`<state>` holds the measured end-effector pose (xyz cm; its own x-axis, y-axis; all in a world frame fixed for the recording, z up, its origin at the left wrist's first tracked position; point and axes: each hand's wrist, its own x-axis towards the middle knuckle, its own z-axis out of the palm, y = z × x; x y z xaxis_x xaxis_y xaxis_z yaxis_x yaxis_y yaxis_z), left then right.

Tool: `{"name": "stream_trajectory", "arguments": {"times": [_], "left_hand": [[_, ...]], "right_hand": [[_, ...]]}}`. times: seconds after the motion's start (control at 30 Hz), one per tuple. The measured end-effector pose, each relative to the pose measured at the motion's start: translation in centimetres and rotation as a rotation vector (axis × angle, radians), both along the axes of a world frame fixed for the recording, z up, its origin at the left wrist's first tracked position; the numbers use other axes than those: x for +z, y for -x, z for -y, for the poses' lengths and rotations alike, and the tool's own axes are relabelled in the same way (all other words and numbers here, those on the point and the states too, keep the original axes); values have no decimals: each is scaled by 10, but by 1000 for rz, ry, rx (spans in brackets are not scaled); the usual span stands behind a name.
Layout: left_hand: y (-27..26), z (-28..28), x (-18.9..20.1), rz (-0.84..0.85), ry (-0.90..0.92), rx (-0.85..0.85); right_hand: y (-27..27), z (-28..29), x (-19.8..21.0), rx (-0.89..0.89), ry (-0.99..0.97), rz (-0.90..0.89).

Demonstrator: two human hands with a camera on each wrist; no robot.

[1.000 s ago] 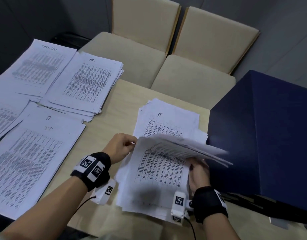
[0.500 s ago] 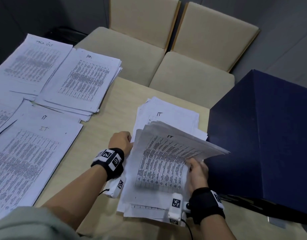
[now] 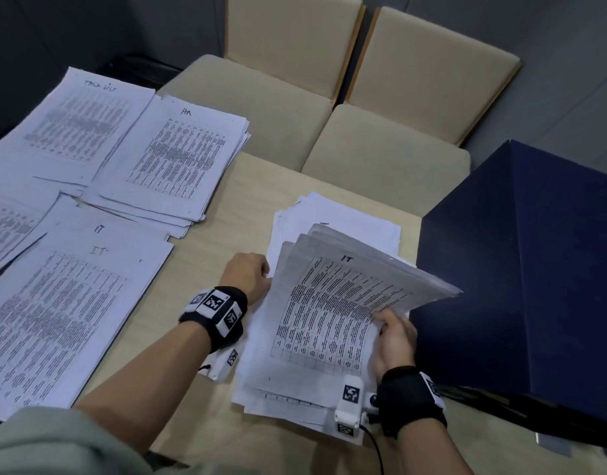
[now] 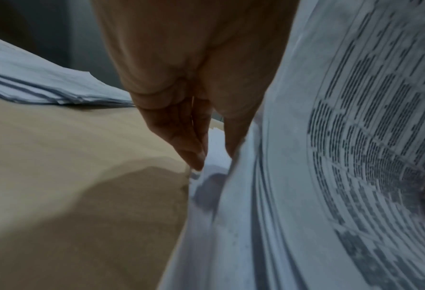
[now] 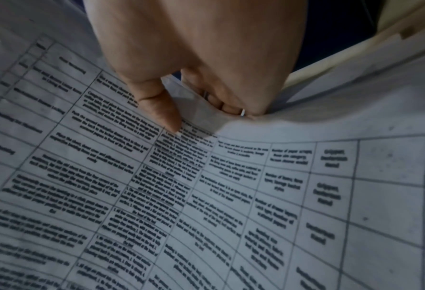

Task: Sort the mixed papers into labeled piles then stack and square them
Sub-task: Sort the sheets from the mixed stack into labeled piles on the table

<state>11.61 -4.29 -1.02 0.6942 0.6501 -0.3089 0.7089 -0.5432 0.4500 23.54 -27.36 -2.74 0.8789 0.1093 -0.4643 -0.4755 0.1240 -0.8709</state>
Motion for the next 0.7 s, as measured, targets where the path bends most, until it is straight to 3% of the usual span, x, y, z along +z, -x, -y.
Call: {"name": "stream_trajectory", "arguments": {"times": [0.27, 0.4, 0.53, 0.7], "left_hand": [[-8, 7, 9, -35, -152, -142], [0, -6, 13, -221, -295, -238], [11, -18, 14, -303, -433, -336], [15, -21, 23, -157, -487, -346]], "right_hand": [[-2, 4, 3, -10, 12, -21], [-4, 4, 1, -15, 40, -23], [-5, 4, -5, -7, 76, -50], [-7, 1, -3, -35, 95, -16]]}}
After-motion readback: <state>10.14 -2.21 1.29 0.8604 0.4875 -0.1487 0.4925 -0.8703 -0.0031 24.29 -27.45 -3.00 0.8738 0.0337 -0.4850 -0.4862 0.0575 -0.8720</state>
